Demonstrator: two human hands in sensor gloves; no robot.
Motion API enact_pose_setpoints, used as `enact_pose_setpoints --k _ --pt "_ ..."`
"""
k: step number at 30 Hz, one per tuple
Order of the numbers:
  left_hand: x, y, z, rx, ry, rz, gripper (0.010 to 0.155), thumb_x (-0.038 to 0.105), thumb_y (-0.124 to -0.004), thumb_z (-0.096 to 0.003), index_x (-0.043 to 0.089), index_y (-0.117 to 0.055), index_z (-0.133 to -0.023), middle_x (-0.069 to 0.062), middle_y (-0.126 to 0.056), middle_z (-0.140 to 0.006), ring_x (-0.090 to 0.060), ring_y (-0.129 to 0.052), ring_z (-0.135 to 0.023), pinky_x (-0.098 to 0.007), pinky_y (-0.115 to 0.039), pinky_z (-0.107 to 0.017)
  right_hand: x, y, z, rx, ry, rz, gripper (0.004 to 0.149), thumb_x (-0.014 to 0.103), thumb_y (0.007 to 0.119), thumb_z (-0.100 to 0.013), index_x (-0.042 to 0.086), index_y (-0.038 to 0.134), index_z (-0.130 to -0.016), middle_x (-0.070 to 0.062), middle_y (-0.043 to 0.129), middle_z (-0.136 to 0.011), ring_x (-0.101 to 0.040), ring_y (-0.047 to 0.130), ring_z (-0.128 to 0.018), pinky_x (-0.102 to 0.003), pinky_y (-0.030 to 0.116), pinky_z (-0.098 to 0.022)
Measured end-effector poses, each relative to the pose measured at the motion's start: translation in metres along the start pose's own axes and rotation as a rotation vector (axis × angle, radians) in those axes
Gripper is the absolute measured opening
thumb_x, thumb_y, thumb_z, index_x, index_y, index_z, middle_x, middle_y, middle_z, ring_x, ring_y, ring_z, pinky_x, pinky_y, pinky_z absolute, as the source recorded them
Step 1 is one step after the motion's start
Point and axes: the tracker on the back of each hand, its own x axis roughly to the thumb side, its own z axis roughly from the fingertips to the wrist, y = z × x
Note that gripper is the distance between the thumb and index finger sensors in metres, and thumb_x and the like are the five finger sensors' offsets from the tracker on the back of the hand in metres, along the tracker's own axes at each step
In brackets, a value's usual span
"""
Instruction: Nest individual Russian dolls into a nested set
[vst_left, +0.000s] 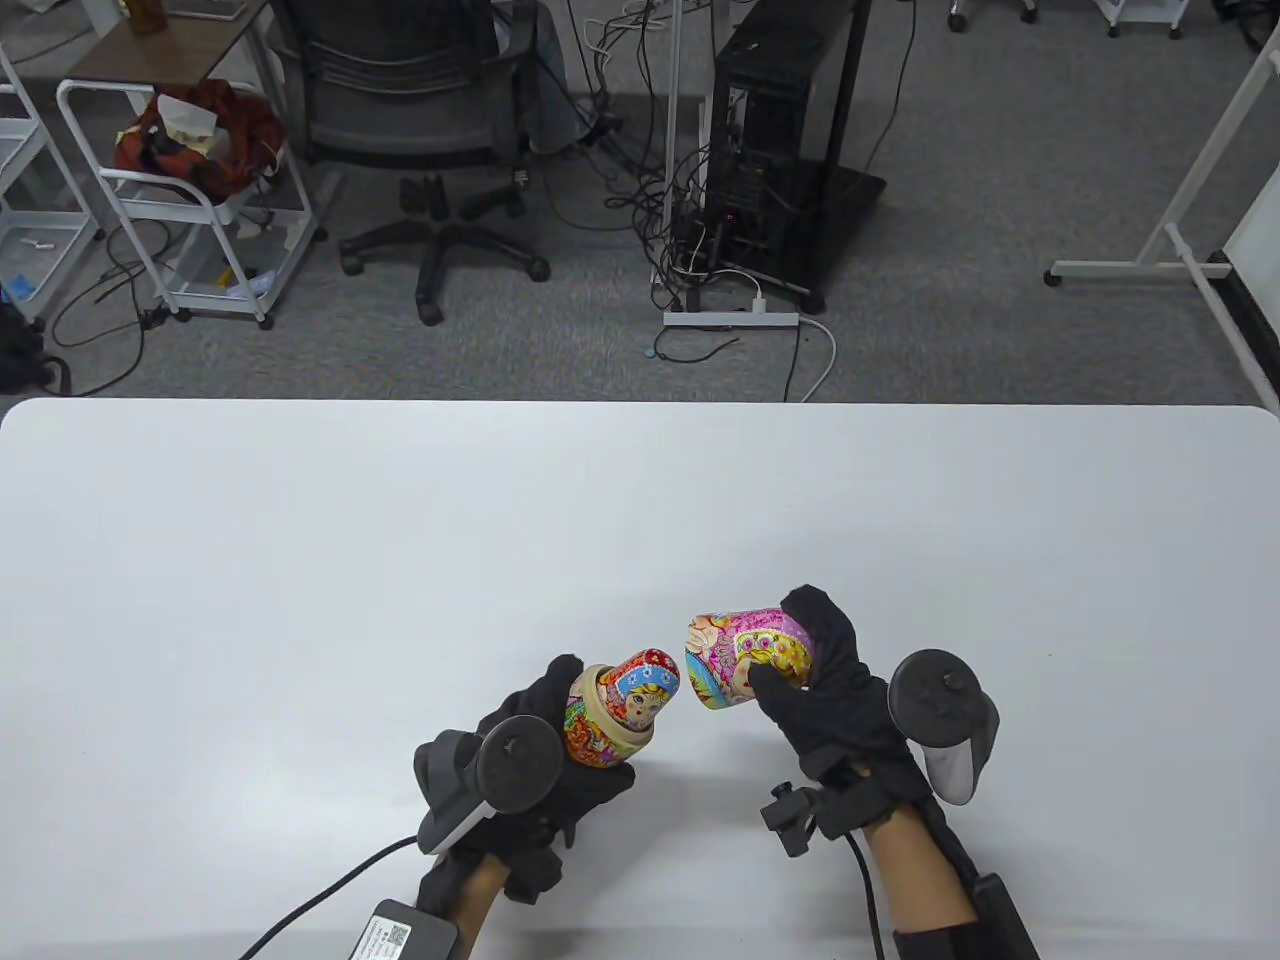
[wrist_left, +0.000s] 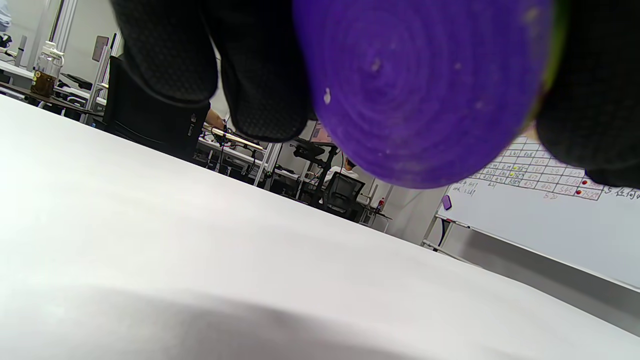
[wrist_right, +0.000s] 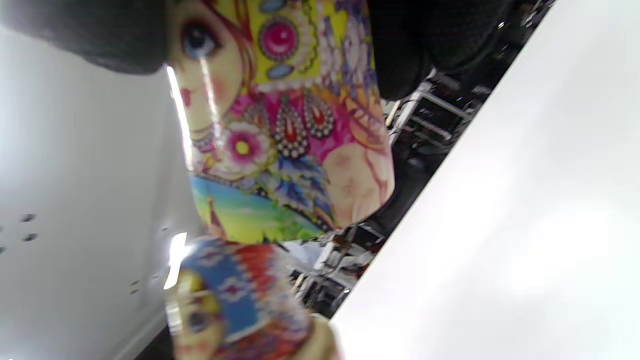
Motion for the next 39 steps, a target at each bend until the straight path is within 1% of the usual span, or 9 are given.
enact_pose_setpoints --k 5,7,10,16,27,29,31,33,39 --pt "0.003 -0.001 -0.001 -0.018 -0.045 0.006 0.114 0.078 -0.089 -0.0277 0.02 -0.033 -0.108 -0.003 -0.071 -0.104 -0.023 -0.087 -0.088 -0.053 -0.075 -0.067 0.011 0.014 0.002 0.074 -0.069 0.014 0.078 0.059 0.076 -0.044 0.036 0.028 -0.101 -0.014 0.04 -0.111 -0.04 0.075 -0.089 -0.055 0.068 -0.064" --pt "0.006 -0.002 0.0 -0.021 -0.058 -0.006 0.113 0.078 -0.089 -0.0277 0.02 -0.033 -0.108 -0.003 -0.071 -0.104 -0.023 -0.087 -0.088 -0.053 -0.075 -0.068 0.013 0.019 0.002 0.104 -0.084 0.033 0.077 0.059 0.076 -0.044 0.039 0.029 -0.101 -0.012 0.04 -0.112 -0.039 0.075 -0.089 -0.055 0.067 -0.065" --pt "0.01 -0.003 0.0 -0.036 -0.082 -0.02 0.114 0.078 -0.089 -0.0274 0.02 -0.034 -0.108 -0.003 -0.071 -0.104 -0.023 -0.088 -0.088 -0.053 -0.075 -0.068 0.013 0.025 0.002 0.157 -0.081 0.063 0.077 0.06 0.076 -0.045 0.039 0.03 -0.102 -0.012 0.042 -0.111 -0.04 0.076 -0.088 -0.055 0.068 -0.064" --pt "0.014 -0.004 0.001 -0.04 -0.106 -0.047 0.113 0.078 -0.09 -0.0273 0.02 -0.034 -0.108 -0.002 -0.071 -0.104 -0.022 -0.088 -0.088 -0.053 -0.075 -0.068 0.011 0.035 0.002 0.213 -0.068 0.102 0.076 0.06 0.075 -0.045 0.037 0.031 -0.103 -0.014 0.04 -0.111 -0.04 0.075 -0.088 -0.056 0.067 -0.064" --pt "0.016 -0.003 0.001 -0.019 -0.129 -0.101 0.113 0.077 -0.091 -0.0261 0.024 -0.035 -0.108 -0.002 -0.072 -0.104 -0.022 -0.088 -0.088 -0.053 -0.075 -0.068 0.014 0.041 0.003 0.208 -0.076 0.151 0.077 0.061 0.076 -0.045 0.035 0.033 -0.103 -0.014 0.042 -0.11 -0.04 0.078 -0.084 -0.054 0.069 -0.062" --pt "0.016 -0.003 0.002 -0.016 -0.131 -0.107 0.113 0.077 -0.092 -0.0261 0.024 -0.036 -0.108 -0.002 -0.073 -0.103 -0.023 -0.088 -0.088 -0.053 -0.075 -0.067 0.013 0.042 0.004 0.197 -0.075 0.16 0.077 0.061 0.076 -0.044 0.034 0.034 -0.103 -0.014 0.045 -0.109 -0.039 0.08 -0.082 -0.053 0.071 -0.061" --pt "0.014 -0.003 0.001 -0.018 -0.134 -0.12 0.112 0.077 -0.092 -0.0258 0.025 -0.036 -0.108 -0.002 -0.073 -0.103 -0.023 -0.089 -0.087 -0.053 -0.075 -0.067 0.013 0.042 0.003 0.213 -0.072 0.17 0.077 0.061 0.076 -0.044 0.034 0.034 -0.103 -0.015 0.045 -0.109 -0.039 0.082 -0.081 -0.052 0.073 -0.06" --pt "0.013 -0.002 0.002 -0.019 -0.129 -0.104 0.112 0.077 -0.093 -0.0252 0.026 -0.037 -0.108 -0.003 -0.074 -0.102 -0.023 -0.089 -0.086 -0.054 -0.075 -0.067 0.012 0.043 0.003 0.208 -0.069 0.167 0.077 0.061 0.076 -0.044 0.034 0.035 -0.103 -0.016 0.046 -0.108 -0.039 0.084 -0.079 -0.051 0.075 -0.059" --pt "0.013 -0.002 0.003 -0.014 -0.124 -0.094 0.111 0.078 -0.094 -0.0231 0.027 -0.044 -0.108 -0.005 -0.08 -0.099 -0.023 -0.093 -0.079 -0.054 -0.076 -0.066 0.015 0.046 0.004 0.178 -0.057 0.18 0.079 0.063 0.078 -0.043 0.03 0.038 -0.102 -0.021 0.052 -0.101 -0.036 0.091 -0.071 -0.049 0.082 -0.053"
